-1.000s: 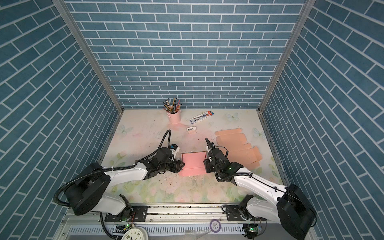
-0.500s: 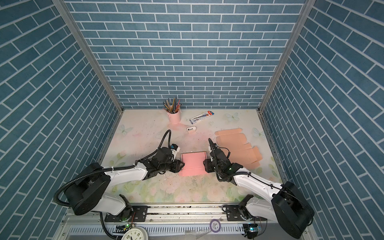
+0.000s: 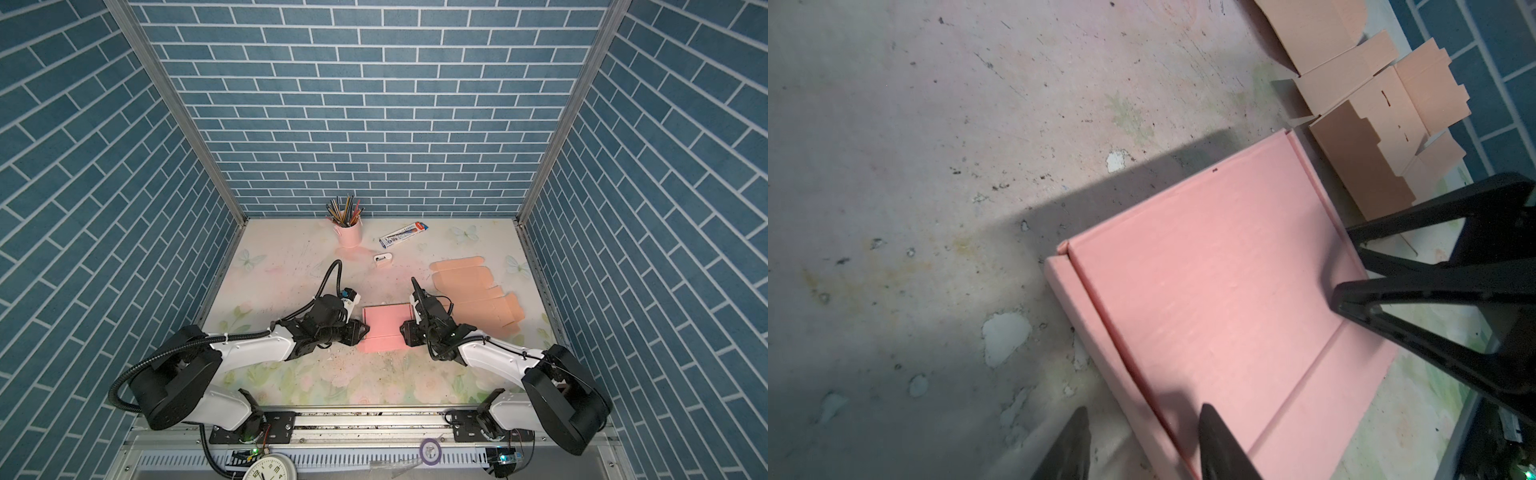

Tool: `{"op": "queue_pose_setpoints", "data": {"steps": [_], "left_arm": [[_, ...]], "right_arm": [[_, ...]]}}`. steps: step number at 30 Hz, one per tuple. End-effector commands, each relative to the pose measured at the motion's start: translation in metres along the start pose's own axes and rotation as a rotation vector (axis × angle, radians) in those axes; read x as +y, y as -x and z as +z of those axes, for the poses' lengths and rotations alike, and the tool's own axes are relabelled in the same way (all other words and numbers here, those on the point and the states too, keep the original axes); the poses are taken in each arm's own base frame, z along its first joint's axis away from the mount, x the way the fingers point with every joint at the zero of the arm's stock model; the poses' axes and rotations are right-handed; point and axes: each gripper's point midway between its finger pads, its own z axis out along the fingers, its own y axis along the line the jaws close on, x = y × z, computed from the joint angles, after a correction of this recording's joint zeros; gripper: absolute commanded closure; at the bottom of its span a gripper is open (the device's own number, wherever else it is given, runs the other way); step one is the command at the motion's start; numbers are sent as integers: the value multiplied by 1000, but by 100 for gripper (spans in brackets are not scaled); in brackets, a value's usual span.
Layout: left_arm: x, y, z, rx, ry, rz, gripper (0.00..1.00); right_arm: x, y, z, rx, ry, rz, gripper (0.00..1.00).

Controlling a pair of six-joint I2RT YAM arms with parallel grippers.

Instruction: Fold the paper box

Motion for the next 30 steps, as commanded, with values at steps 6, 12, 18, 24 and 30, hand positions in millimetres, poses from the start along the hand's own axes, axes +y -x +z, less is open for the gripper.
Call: {"op": "queue_pose_setpoints", "data": {"steps": [6, 12, 18, 24, 30], "left_arm": [[16, -8, -4, 6, 29, -23, 57], [26, -13, -10, 5, 49, -32, 58], [36, -17, -15, 0, 62, -46, 58], [40, -13, -23, -17, 84, -49, 54], [44, -9, -41, -40, 152, -31, 41]], "right_arm": [[26, -3, 5, 8, 86, -10, 49], [38, -6, 10, 18, 96, -26, 49], [29, -7, 3, -17, 45, -22, 49], [21, -8, -5, -18, 7, -17, 45], [14, -12, -12, -9, -26, 0, 42]]}}
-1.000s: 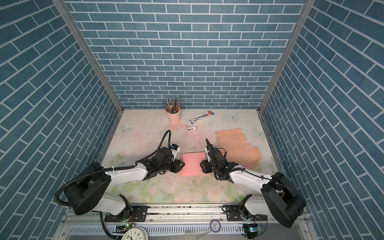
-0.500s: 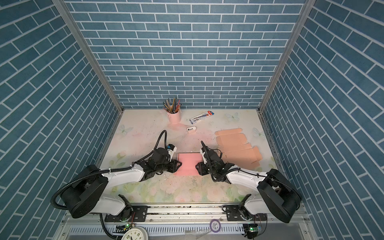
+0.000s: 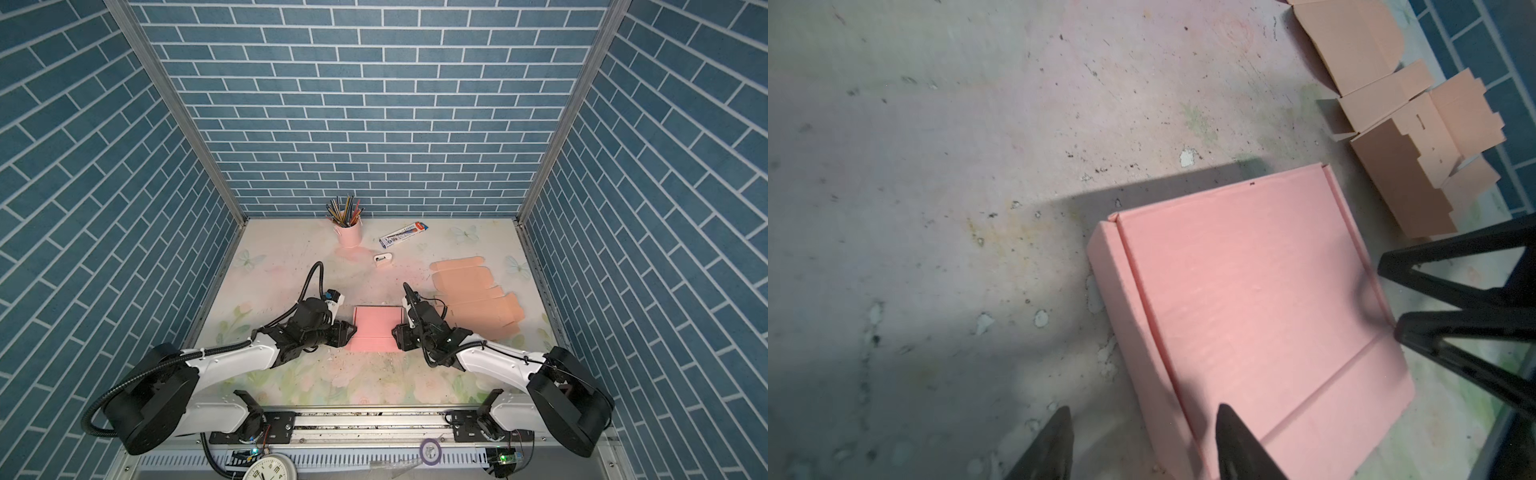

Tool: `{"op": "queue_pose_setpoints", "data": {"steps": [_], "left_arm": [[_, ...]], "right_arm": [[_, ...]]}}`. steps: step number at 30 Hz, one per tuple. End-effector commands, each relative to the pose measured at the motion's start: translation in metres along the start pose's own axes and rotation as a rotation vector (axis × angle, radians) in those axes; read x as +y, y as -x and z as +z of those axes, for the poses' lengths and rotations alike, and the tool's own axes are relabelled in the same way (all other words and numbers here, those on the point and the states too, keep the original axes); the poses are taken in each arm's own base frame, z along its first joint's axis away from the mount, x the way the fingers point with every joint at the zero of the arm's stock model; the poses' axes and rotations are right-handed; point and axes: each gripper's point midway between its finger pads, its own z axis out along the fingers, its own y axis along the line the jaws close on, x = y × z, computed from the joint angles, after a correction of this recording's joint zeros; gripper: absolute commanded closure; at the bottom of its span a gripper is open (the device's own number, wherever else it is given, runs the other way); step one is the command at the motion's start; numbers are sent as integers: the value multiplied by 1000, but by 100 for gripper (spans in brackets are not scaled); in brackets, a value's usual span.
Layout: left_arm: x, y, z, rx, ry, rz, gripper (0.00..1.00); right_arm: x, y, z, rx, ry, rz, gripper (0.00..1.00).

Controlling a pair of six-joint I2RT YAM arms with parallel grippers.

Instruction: Fold the paper box

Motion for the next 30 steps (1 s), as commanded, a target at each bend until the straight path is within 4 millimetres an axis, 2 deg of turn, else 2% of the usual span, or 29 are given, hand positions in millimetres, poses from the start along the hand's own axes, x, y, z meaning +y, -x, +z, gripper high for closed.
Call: {"op": "queue_pose_setpoints", "data": {"steps": [1, 6, 12, 19, 30], "left_arm": [[9, -5, -11, 13, 71, 19, 40], [0, -10, -24, 7, 67, 35, 39], [-16, -14, -35, 0, 35, 53, 38], [-27, -29, -30, 25, -13, 36, 38], [-34, -38, -23, 44, -54, 43, 37]], "right_arm": [[-9, -9, -8, 14, -46, 35, 42], [-5, -11, -18, 5, -36, 42, 40], [4, -23, -22, 26, -26, 43, 39], [10, -35, -18, 53, -23, 47, 39], [15, -47, -9, 81, 1, 57, 39]]}}
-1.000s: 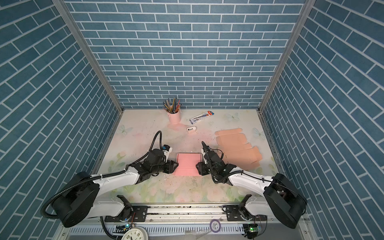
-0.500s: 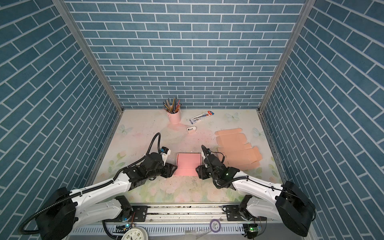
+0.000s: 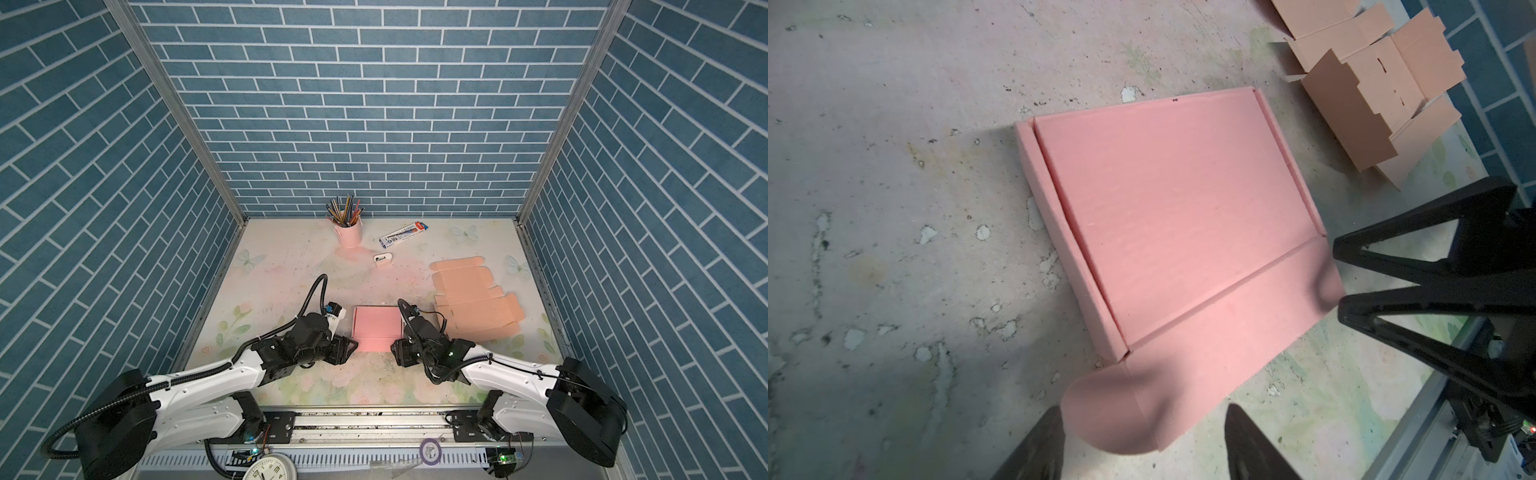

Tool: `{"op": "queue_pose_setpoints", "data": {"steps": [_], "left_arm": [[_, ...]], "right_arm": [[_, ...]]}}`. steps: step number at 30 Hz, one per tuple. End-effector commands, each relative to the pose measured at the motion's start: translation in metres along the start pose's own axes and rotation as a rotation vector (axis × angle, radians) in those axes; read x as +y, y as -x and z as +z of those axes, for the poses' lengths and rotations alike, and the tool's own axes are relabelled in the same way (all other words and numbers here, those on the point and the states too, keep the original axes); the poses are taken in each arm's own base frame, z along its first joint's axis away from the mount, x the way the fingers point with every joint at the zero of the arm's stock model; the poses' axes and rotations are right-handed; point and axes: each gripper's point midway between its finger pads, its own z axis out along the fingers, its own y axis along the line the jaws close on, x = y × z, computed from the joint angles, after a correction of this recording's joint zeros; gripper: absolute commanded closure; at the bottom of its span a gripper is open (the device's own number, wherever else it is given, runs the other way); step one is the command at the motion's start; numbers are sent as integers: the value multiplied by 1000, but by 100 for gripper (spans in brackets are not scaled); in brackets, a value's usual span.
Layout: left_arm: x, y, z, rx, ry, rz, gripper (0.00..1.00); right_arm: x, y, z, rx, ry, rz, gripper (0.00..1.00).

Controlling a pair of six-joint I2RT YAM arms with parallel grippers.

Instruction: Fold the paper box

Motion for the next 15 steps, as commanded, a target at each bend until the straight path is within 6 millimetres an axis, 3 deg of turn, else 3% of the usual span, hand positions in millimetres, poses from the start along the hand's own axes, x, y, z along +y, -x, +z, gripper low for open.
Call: {"op": "queue_pose_setpoints", "data": {"steps": [1, 15], "left_arm": [[-1, -3, 3, -1, -18, -7, 38], [-8, -12, 10, 12, -64, -18, 38]], "right_arm": [[-1, -6, 5, 6, -2, 40, 39], [14, -10, 16, 26, 34, 23, 40]]}}
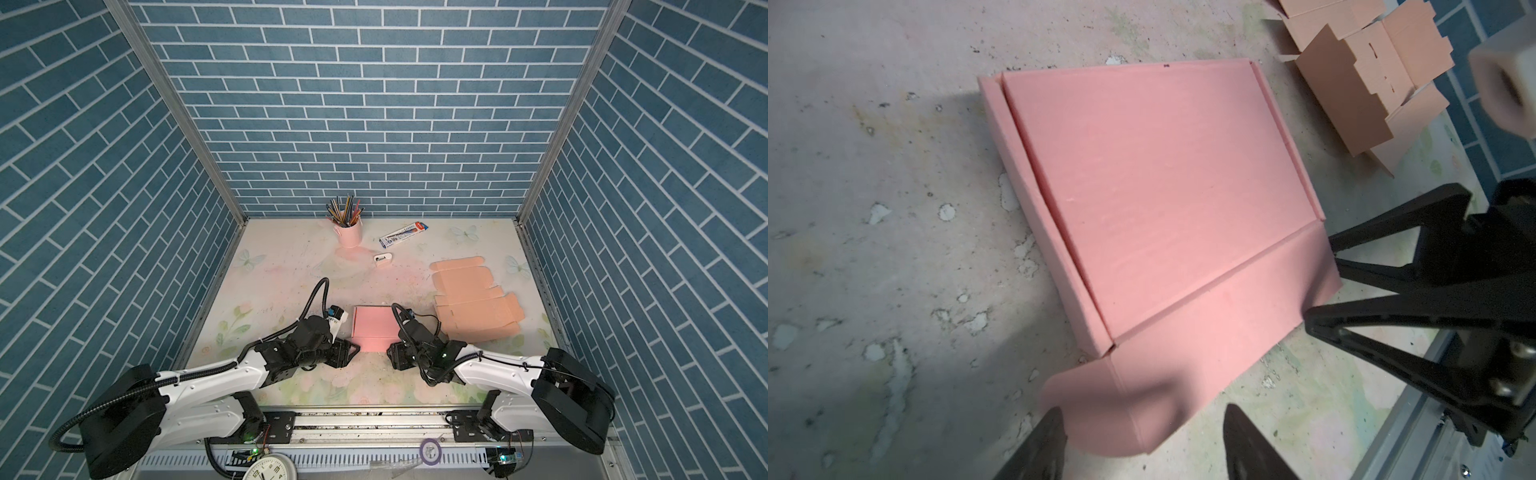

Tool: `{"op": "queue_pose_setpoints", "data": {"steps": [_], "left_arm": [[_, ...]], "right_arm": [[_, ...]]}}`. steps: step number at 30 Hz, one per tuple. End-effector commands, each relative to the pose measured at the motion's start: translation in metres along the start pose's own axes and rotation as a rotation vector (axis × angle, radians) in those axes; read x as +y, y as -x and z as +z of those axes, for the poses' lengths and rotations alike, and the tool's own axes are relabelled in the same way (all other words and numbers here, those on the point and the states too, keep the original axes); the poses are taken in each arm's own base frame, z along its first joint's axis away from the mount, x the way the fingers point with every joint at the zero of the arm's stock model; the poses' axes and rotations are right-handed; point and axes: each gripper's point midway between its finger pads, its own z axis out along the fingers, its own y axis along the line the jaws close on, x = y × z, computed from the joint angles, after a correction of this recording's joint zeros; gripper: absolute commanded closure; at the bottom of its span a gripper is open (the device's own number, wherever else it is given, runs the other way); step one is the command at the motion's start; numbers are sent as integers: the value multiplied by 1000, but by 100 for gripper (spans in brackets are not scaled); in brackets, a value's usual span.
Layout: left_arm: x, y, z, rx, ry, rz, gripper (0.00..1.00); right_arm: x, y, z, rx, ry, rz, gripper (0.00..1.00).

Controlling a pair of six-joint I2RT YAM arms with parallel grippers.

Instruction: Fold the paper box

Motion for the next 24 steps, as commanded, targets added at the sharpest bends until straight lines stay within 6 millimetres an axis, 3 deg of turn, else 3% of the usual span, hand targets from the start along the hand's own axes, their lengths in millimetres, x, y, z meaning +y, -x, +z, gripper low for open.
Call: {"op": "queue_pose_setpoints", "data": {"steps": [1, 13, 24], "left_arm": [[-4, -2, 2, -6, -21, -4, 39], [-21, 3, -1, -17, -78, 21, 41], [-24, 7, -5, -28, -82, 25, 42]], "right_arm": [[8, 3, 2, -8, 19, 22, 40], [15, 4, 1, -12, 29, 13, 41], [21, 8, -2, -22, 34, 2, 42]]}}
